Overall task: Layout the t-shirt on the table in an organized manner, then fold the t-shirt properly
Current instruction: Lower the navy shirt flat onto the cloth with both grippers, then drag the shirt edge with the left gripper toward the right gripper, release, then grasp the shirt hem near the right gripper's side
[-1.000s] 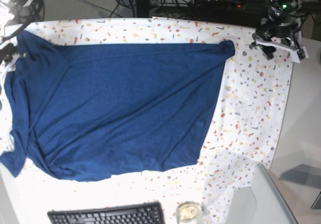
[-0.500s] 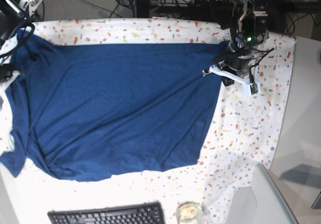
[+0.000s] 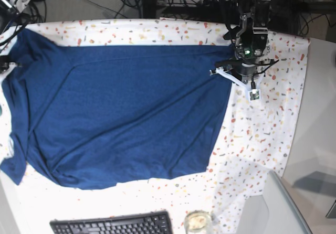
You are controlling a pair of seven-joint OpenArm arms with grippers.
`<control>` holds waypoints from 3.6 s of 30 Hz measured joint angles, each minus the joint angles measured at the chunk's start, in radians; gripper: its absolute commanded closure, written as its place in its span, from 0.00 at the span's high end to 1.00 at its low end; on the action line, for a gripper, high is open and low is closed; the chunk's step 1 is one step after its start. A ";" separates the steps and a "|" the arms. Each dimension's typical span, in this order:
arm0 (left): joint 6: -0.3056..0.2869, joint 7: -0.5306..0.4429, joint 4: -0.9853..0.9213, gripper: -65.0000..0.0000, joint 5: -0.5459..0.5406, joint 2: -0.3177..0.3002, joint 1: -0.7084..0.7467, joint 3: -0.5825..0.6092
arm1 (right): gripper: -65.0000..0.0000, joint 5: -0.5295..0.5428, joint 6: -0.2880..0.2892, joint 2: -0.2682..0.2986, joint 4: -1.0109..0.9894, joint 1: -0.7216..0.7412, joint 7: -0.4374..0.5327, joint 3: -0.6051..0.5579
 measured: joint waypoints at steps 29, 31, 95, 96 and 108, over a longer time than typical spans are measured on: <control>-0.006 0.013 -0.065 0.00 -0.139 0.046 -0.163 0.113 | 0.01 -0.008 0.002 -0.045 0.175 -0.067 -0.042 -0.100; -0.005 -0.013 -0.124 0.00 -0.141 0.039 -0.169 0.115 | 0.01 -0.006 0.002 -0.032 0.101 -0.041 -0.017 -0.096; -0.057 0.063 0.332 0.00 -0.146 -0.021 0.280 -0.267 | 0.38 0.114 -0.002 0.052 -0.236 0.255 0.169 -0.251; -0.057 0.063 0.332 0.00 -0.145 -0.022 0.280 -0.268 | 0.29 0.114 -0.002 0.051 -0.236 0.255 0.170 -0.251; -0.061 0.062 0.332 0.00 -0.146 -0.023 0.289 -0.266 | 0.02 0.112 -0.002 0.059 -0.248 0.251 0.168 -0.251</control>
